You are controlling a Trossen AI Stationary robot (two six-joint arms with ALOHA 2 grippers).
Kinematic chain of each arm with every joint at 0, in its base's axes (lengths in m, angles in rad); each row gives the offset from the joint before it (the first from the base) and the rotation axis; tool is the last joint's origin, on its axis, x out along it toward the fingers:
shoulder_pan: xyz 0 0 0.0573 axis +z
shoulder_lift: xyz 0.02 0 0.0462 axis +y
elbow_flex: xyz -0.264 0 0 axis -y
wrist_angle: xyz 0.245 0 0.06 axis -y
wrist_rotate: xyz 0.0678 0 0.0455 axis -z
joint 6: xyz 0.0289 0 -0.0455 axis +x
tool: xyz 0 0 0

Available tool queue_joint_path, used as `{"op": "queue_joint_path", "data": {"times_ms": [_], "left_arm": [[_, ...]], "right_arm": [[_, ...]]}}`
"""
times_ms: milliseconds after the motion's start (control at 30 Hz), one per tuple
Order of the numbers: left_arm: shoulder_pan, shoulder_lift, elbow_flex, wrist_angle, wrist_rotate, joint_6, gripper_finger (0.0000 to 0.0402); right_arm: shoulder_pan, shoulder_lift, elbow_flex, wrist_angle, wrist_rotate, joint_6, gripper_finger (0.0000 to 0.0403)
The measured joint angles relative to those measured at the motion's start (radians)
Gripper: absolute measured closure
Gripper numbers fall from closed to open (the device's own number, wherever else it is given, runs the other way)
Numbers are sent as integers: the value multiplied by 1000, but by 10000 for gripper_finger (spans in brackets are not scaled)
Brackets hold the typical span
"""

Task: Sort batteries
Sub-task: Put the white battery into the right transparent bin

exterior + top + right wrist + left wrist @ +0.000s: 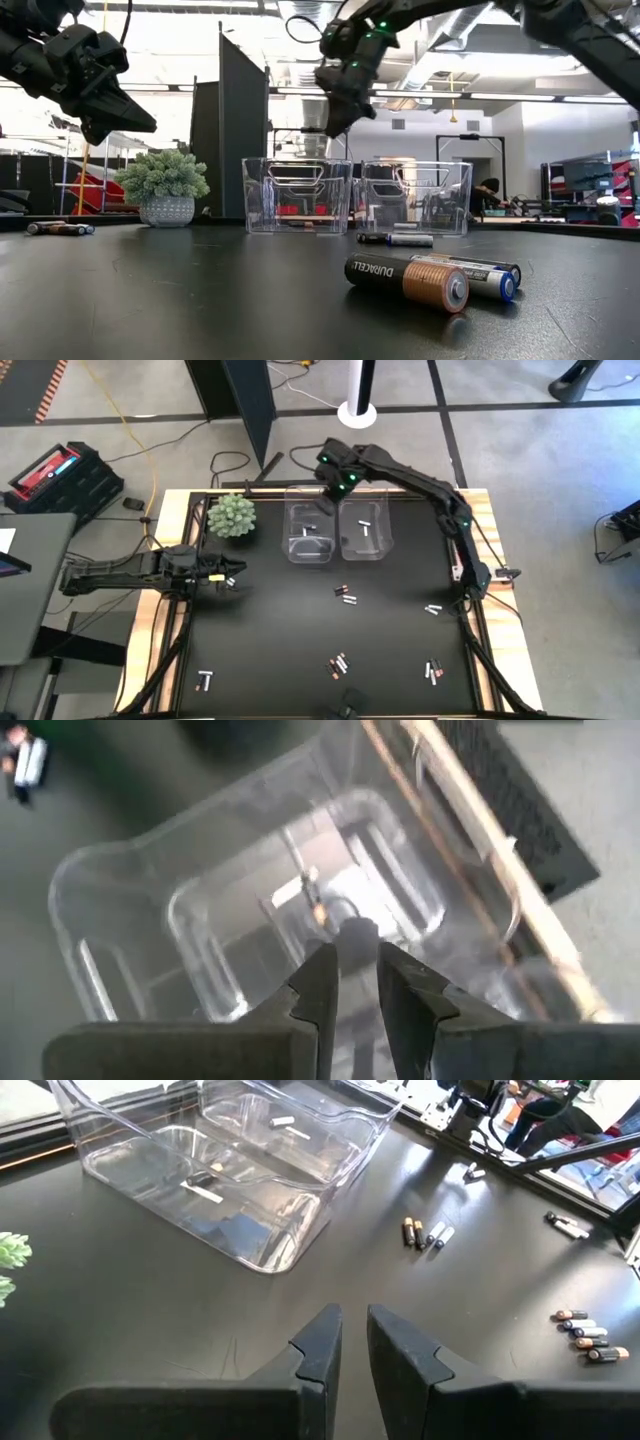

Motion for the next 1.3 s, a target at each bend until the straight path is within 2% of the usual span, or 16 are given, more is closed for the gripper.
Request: {"op": "queue_joint_path", "data": {"times_ms": [233, 400, 567, 733, 867, 1000, 1167, 1300], "left_arm": [[0, 0, 0, -43, 0, 0, 352], [0, 0, 0, -43, 0, 0, 352], [0, 0, 0, -44, 0, 10, 352], [0, 0, 0, -43, 0, 33, 352], [0, 0, 0, -43, 0, 46, 352], [0, 0, 0, -44, 0, 47, 352], [0, 0, 0, -43, 0, 47, 352], [0, 0, 0, -43, 0, 47, 352]], "right_arm": [[23, -312, -497, 267, -1, 134, 310], [65, -571, -803, 289, 12, 277, 310], [143, -820, -991, 220, 74, 426, 310], [230, -997, -1071, 53, 126, 599, 310], [275, -1050, -1103, -138, 140, 699, 310], [322, -1053, -1154, -253, 132, 724, 310], [359, -1027, -1239, -254, 91, 710, 310], [375, -1020, -1327, -235, 11, 684, 310]]}}
